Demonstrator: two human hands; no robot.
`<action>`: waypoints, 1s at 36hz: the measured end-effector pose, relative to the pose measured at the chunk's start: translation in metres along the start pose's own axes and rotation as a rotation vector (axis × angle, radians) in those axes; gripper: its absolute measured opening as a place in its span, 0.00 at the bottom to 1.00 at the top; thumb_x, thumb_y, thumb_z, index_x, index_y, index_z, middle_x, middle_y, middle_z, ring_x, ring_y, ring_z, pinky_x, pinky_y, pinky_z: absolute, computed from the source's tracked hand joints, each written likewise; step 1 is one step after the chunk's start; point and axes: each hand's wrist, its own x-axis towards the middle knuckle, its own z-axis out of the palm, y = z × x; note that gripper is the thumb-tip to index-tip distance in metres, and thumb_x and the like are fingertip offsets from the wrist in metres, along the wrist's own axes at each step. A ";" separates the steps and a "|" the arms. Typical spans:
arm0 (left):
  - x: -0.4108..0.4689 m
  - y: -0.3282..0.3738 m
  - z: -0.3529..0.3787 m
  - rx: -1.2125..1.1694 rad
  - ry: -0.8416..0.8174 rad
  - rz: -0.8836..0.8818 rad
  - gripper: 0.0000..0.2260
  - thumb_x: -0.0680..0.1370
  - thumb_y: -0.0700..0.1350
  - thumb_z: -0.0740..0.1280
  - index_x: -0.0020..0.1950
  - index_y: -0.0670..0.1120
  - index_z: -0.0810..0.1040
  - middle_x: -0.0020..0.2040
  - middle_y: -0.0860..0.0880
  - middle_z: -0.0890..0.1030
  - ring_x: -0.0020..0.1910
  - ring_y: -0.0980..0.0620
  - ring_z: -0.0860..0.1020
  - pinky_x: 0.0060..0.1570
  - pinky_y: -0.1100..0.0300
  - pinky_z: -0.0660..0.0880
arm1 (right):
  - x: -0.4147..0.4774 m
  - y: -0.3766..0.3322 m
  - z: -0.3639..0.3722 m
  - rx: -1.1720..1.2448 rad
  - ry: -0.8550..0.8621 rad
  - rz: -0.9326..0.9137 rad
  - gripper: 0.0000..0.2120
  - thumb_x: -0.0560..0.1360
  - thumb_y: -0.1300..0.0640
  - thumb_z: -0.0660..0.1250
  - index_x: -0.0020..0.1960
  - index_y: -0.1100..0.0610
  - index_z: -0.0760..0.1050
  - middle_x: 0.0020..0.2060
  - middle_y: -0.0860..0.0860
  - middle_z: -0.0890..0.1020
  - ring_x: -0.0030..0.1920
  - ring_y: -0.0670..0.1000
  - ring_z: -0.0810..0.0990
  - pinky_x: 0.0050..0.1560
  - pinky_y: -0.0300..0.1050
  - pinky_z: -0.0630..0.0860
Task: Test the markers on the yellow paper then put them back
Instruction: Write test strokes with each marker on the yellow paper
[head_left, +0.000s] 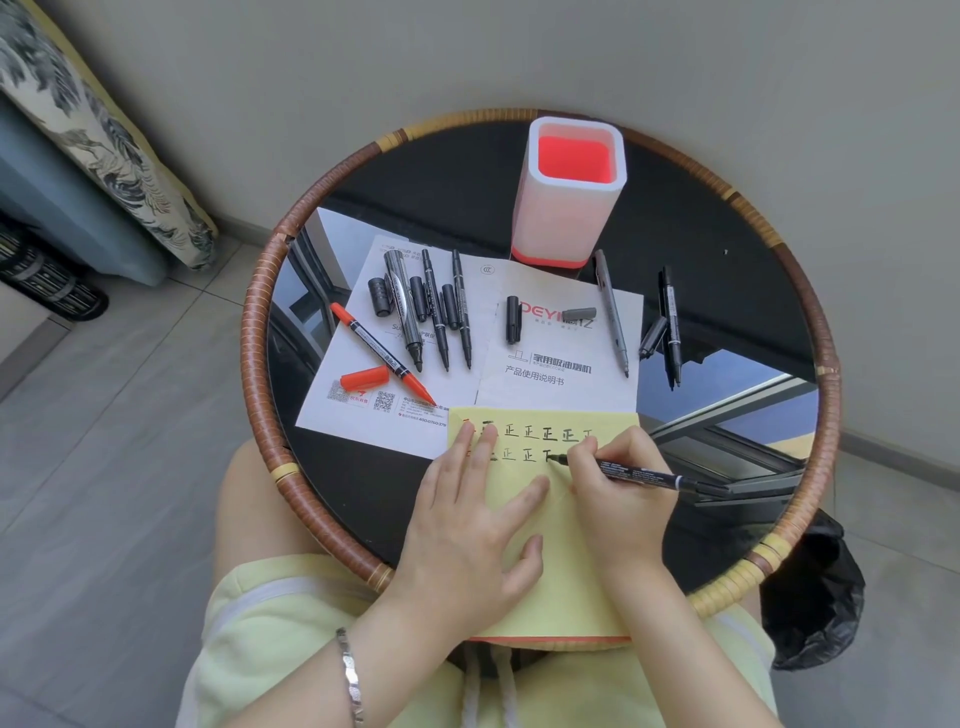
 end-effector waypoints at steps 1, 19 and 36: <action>0.000 0.000 0.000 0.001 0.000 0.000 0.19 0.69 0.57 0.60 0.58 0.57 0.77 0.67 0.37 0.71 0.69 0.40 0.62 0.65 0.50 0.57 | 0.000 0.000 0.000 -0.002 -0.010 -0.004 0.15 0.65 0.61 0.64 0.26 0.53 0.60 0.23 0.47 0.69 0.24 0.43 0.65 0.27 0.30 0.62; 0.000 0.000 -0.001 0.006 -0.008 -0.001 0.20 0.69 0.57 0.60 0.59 0.56 0.77 0.67 0.37 0.71 0.69 0.40 0.62 0.65 0.50 0.56 | -0.002 -0.004 0.001 -0.004 -0.018 -0.006 0.16 0.64 0.63 0.63 0.26 0.52 0.58 0.21 0.44 0.69 0.23 0.41 0.65 0.27 0.29 0.62; 0.000 0.000 -0.001 0.021 -0.008 0.006 0.20 0.70 0.57 0.59 0.59 0.57 0.77 0.67 0.37 0.71 0.69 0.40 0.61 0.65 0.50 0.56 | 0.020 -0.029 -0.020 0.173 -0.031 0.328 0.06 0.75 0.58 0.65 0.40 0.57 0.71 0.27 0.51 0.73 0.23 0.39 0.70 0.28 0.30 0.69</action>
